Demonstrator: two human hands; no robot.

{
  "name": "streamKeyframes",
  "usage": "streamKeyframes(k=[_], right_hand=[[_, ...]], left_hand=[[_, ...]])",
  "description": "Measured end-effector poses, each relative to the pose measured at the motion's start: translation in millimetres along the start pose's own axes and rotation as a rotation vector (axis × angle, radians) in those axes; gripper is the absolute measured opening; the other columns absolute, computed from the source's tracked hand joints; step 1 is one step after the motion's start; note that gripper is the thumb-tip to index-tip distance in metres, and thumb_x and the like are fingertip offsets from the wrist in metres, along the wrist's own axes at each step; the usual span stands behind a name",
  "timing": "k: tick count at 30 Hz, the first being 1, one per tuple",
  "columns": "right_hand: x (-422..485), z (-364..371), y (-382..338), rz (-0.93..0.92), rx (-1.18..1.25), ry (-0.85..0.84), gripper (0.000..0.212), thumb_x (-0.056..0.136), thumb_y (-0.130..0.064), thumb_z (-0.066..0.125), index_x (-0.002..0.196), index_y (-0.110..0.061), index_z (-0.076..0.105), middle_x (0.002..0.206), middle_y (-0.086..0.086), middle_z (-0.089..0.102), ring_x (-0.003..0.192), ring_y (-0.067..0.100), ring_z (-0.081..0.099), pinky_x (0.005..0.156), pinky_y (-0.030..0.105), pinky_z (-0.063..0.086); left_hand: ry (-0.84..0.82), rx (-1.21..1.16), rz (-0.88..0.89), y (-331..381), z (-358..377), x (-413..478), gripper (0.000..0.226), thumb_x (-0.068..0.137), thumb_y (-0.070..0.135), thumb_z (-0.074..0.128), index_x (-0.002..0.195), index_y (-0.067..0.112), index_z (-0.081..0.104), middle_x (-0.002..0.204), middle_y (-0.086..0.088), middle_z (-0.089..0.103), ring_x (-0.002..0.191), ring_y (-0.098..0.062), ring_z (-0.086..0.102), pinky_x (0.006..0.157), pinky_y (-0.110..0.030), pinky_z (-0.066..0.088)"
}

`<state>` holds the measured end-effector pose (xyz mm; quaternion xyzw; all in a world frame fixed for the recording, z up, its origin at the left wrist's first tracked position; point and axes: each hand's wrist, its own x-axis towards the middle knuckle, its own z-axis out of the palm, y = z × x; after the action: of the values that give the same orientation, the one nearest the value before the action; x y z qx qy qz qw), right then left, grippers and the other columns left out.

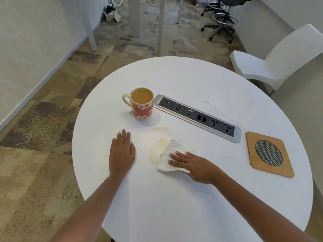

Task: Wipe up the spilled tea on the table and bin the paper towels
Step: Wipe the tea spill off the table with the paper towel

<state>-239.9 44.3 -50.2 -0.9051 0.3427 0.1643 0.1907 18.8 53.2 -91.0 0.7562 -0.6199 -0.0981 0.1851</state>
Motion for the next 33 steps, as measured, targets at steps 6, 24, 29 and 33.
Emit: streamKeyframes(k=[6, 24, 29, 33], right_hand=[[-18, 19, -32, 0.362, 0.278, 0.122, 0.058, 0.099, -0.008, 0.031, 0.150, -0.024, 0.009, 0.160, -0.003, 0.000, 0.148, 0.013, 0.002, 0.119, 0.025, 0.002], [55, -22, -152, 0.849, 1.127, 0.599, 0.040, 0.102, -0.021, 0.030, 0.140, -0.019, 0.040, 0.144, 0.006, 0.048, 0.131, 0.021, 0.045, 0.103, 0.027, 0.035], [26, -24, -138, 0.761, 1.787, 0.936, 0.031, 0.101, -0.020, 0.032, 0.109, -0.014, 0.062, 0.102, 0.011, 0.069, 0.093, 0.024, 0.064, 0.080, 0.036, 0.049], [-1, -16, -124, 0.714, 2.127, 1.151, 0.026, 0.102, -0.019, 0.032, 0.111, -0.012, 0.055, 0.093, 0.007, 0.066, 0.084, 0.021, 0.063, 0.068, 0.039, 0.052]], left_hand=[[0.014, -0.013, 0.007, -2, 2, 1, 0.046, 0.085, 0.011, 0.037, 0.125, -0.006, 0.051, 0.135, -0.027, 0.049, 0.125, -0.042, 0.048, 0.105, -0.053, 0.036], [-0.005, -0.099, 0.059, -15, 6, 1, 0.050, 0.079, -0.006, 0.032, 0.127, -0.010, 0.047, 0.137, -0.031, 0.045, 0.126, -0.045, 0.044, 0.107, -0.055, 0.034], [-0.034, -0.141, 0.080, -19, 5, 2, 0.049, 0.083, -0.007, 0.029, 0.131, -0.008, 0.042, 0.142, -0.030, 0.038, 0.131, -0.044, 0.038, 0.111, -0.053, 0.028], [-0.060, -0.210, 0.106, -23, 3, 4, 0.049, 0.087, -0.012, 0.037, 0.135, -0.005, 0.038, 0.148, -0.025, 0.030, 0.138, -0.038, 0.028, 0.115, -0.049, 0.018]])
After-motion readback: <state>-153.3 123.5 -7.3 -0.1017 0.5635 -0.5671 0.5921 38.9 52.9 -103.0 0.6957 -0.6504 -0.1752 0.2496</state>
